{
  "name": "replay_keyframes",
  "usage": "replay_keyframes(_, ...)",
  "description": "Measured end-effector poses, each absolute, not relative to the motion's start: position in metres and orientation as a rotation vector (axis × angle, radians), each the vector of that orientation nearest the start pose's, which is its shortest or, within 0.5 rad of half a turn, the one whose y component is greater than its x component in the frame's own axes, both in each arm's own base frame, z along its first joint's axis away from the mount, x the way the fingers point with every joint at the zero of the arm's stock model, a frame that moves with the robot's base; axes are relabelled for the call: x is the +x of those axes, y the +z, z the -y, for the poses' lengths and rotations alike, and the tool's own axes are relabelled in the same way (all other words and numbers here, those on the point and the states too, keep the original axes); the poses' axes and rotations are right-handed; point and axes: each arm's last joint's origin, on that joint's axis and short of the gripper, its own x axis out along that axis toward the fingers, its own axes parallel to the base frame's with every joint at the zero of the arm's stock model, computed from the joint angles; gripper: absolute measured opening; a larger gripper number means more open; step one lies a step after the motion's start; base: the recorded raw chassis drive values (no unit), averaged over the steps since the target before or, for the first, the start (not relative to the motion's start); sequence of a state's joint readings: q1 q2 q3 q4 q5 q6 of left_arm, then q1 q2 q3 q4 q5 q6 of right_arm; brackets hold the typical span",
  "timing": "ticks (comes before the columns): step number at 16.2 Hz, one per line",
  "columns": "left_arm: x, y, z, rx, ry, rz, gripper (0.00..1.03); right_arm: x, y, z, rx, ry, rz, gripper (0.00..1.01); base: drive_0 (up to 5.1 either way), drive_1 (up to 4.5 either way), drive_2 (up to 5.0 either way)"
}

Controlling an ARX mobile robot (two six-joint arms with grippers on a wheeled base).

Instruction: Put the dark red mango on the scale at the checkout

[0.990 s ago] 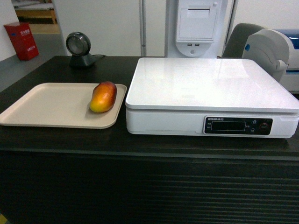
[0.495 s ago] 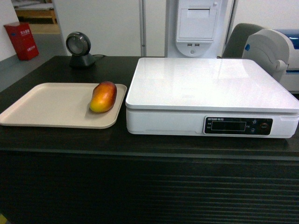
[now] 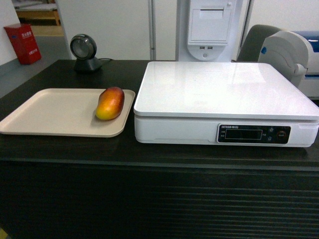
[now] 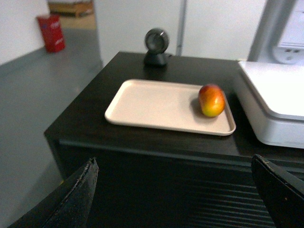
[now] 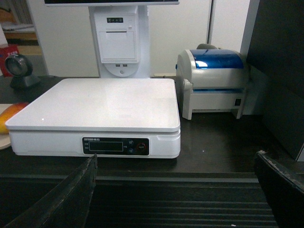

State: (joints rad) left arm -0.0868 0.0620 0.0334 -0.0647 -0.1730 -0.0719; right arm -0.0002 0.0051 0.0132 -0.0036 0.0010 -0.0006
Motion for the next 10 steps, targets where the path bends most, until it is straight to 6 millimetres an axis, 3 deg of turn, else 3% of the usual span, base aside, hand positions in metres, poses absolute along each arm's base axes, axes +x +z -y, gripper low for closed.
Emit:
replay_keyframes(3, 0.104, 0.184, 0.019, -0.115, 0.176, -0.078, 0.98, 0.097, 0.167, 0.0, -0.001, 0.0, 0.004, 0.98, 0.0, 0.0, 0.0)
replay_keyframes(6, 0.111, 0.208, 0.033, -0.145, 0.156, -0.009, 0.98, 0.097, 0.167, 0.0, -0.001, 0.0, 0.005, 0.98, 0.0, 0.0, 0.0)
replay_keyframes(8, 0.14, 0.21, 0.026, -0.139, 0.139, -0.015, 0.98, 0.097, 0.167, 0.0, -0.001, 0.0, 0.004, 0.98, 0.0, 0.0, 0.0)
replay_keyframes(10, 0.183, 0.229, 0.017, -0.132, 0.075, 0.023, 0.98, 0.097, 0.167, 0.0, -0.001, 0.0, 0.005, 0.98, 0.0, 0.0, 0.0)
